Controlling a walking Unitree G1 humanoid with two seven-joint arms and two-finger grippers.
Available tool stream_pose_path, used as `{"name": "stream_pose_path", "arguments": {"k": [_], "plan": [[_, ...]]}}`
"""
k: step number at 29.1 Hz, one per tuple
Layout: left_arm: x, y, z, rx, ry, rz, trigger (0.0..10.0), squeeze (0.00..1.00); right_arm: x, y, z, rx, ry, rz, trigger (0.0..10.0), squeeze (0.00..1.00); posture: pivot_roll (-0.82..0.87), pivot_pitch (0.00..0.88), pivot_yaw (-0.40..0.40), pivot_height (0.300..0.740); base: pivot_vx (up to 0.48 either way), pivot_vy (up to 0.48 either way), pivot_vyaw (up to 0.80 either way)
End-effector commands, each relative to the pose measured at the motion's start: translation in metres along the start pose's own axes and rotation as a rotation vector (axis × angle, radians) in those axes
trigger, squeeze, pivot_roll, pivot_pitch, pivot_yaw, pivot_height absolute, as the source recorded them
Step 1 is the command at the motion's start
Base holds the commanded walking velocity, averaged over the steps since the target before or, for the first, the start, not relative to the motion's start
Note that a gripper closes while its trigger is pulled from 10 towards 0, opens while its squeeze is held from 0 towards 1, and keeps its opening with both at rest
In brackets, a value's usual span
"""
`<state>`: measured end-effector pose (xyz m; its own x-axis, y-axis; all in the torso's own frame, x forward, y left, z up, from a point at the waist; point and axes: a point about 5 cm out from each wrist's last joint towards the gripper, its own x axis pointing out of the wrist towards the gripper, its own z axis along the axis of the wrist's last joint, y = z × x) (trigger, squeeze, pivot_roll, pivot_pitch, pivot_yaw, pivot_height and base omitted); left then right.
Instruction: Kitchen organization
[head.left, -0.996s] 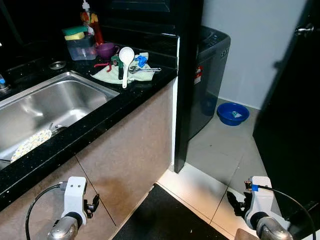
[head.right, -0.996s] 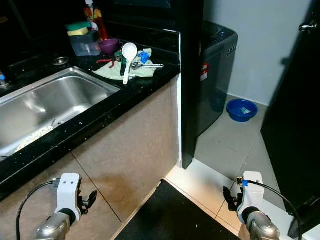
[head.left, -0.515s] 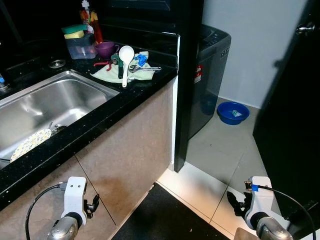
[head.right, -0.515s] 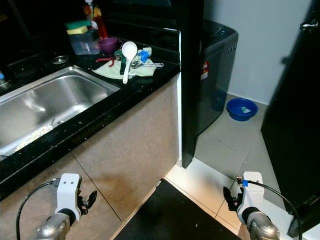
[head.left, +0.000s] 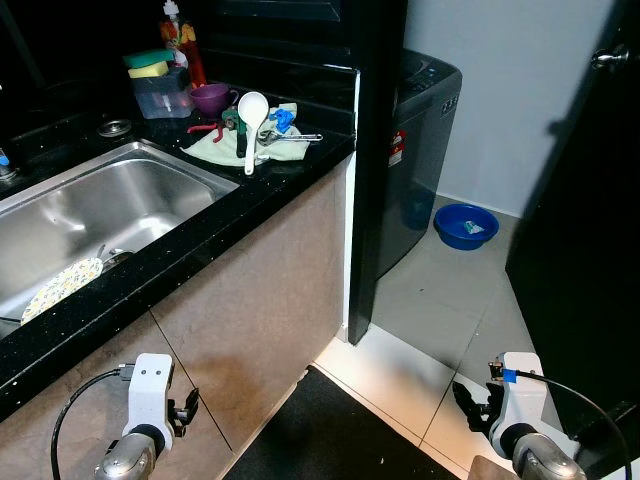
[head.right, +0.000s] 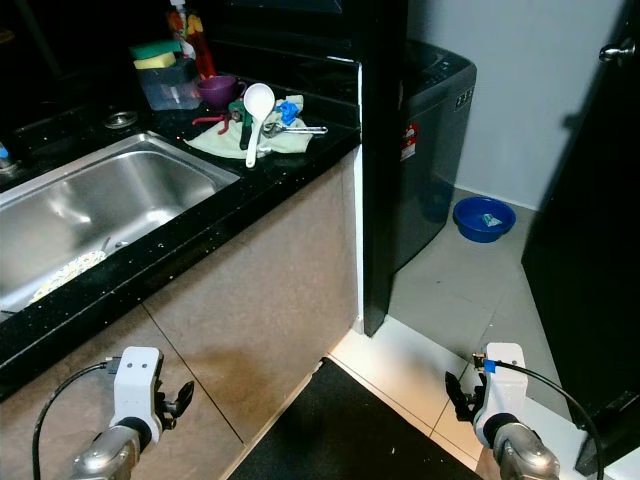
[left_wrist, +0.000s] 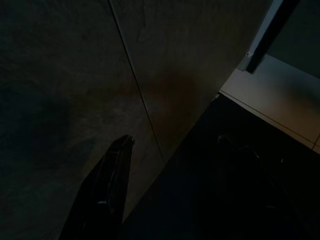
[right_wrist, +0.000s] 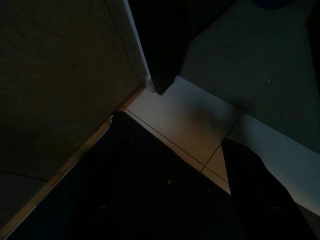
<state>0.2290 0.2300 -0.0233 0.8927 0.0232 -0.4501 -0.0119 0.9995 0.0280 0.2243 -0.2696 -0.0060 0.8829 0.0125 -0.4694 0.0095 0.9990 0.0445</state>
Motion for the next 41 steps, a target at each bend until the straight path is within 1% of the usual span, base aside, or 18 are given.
{"name": "stream_pose_path", "arguments": {"k": [1, 21, 24, 27, 28, 31, 32, 33, 34, 35, 36, 37, 38, 39, 41], "plan": [[-0.002, 0.0, -0.004, 0.0, 0.014, 0.002, 10.0, 0.0, -0.001, 0.002, -0.003, -0.009, 0.004, 0.01, 10.0, 0.0, -0.04, 0.0, 0.049, 0.74, 0.0, 0.0, 0.0], [-0.001, 0.0, -0.001, -0.002, 0.004, 0.004, 10.0, 0.0, -0.001, 0.002, -0.001, -0.009, -0.011, 0.014, 10.0, 0.0, -0.04, 0.0, 0.06, 0.74, 0.0, 0.0, 0.0], [-0.002, 0.0, -0.003, -0.005, 0.014, 0.005, 10.0, 0.0, -0.002, 0.006, 0.002, -0.048, -0.033, 0.03, 10.0, 0.0, -0.02, 0.0, 0.054, 0.74, 0.0, 0.0, 0.0], [-0.003, 0.001, -0.003, -0.011, 0.012, 0.007, 10.0, 0.0, -0.003, 0.014, 0.012, -0.066, -0.082, 0.078, 10.0, 0.0, -0.02, 0.0, 0.042, 0.74, 0.0, 0.0, 0.0], [-0.003, 0.001, -0.003, -0.011, 0.012, 0.007, 10.0, 0.0, -0.003, 0.014, 0.012, -0.066, -0.082, 0.078, 10.0, 0.0, -0.02, 0.0, 0.042, 0.74, 0.0, 0.0, 0.0], [-0.005, 0.005, -0.003, -0.036, 0.001, 0.031, 10.0, 0.0, -0.005, 0.026, 0.046, -0.105, -0.209, 0.131, 10.0, 0.0, -0.03, 0.0, 0.036, 0.74, 0.0, 0.0, 0.0], [-0.005, 0.005, -0.003, -0.036, 0.001, 0.031, 10.0, 0.0, -0.005, 0.026, 0.046, -0.105, -0.209, 0.131, 10.0, 0.0, -0.03, 0.0, 0.036, 0.74, 0.0, 0.0, 0.0], [-0.006, 0.006, -0.003, -0.042, 0.0, 0.036, 10.0, 0.0, -0.006, 0.033, 0.065, -0.114, -0.27, 0.155, 10.0, 0.0, -0.04, 0.0, 0.041, 0.74, 0.0, 0.0, 0.0], [-0.006, 0.007, -0.003, -0.046, 0.0, 0.038, 10.0, 0.0, -0.008, 0.037, 0.077, -0.119, -0.306, 0.17, 10.0, 0.0, -0.04, 0.0, 0.041, 0.74, 0.0, 0.0, 0.0], [-0.006, 0.007, -0.003, -0.046, 0.0, 0.038, 10.0, 0.0, -0.008, 0.037, 0.077, -0.119, -0.306, 0.17, 10.0, 0.0, -0.04, 0.0, 0.041, 0.74, 0.0, 0.0, 0.0], [-0.006, 0.007, -0.004, -0.045, 0.003, 0.036, 10.0, 0.0, -0.009, 0.045, 0.089, -0.139, -0.346, 0.196, 10.0, 0.0, -0.04, 0.0, 0.042, 0.74, 0.0, 0.0, 0.0], [-0.007, 0.007, -0.005, -0.043, 0.007, 0.034, 10.0, 0.0, -0.012, 0.055, 0.101, -0.191, -0.394, 0.221, 10.0, 0.0, -0.04, 0.0, 0.048, 0.74, 0.0, 0.0, 0.0], [-0.008, 0.007, -0.005, -0.051, 0.008, 0.034, 10.0, 0.0, -0.014, 0.061, 0.108, -0.217, -0.424, 0.238, 10.0, 0.0, -0.05, 0.0, 0.049, 0.74, 0.0, 0.0, 0.0], [-0.008, 0.007, -0.005, -0.051, 0.008, 0.034, 10.0, 0.0, -0.014, 0.061, 0.108, -0.217, -0.424, 0.238, 10.0, 0.0, -0.05, 0.0, 0.049, 0.74, 0.0, 0.0, 0.0], [-0.007, 0.01, -0.005, -0.06, 0.015, 0.04, 10.0, 0.0, -0.018, 0.078, 0.128, -0.297, -0.494, 0.282, 10.0, 0.0, -0.05, 0.0, 0.05, 0.74, 0.0, 0.0, 0.0]]}}
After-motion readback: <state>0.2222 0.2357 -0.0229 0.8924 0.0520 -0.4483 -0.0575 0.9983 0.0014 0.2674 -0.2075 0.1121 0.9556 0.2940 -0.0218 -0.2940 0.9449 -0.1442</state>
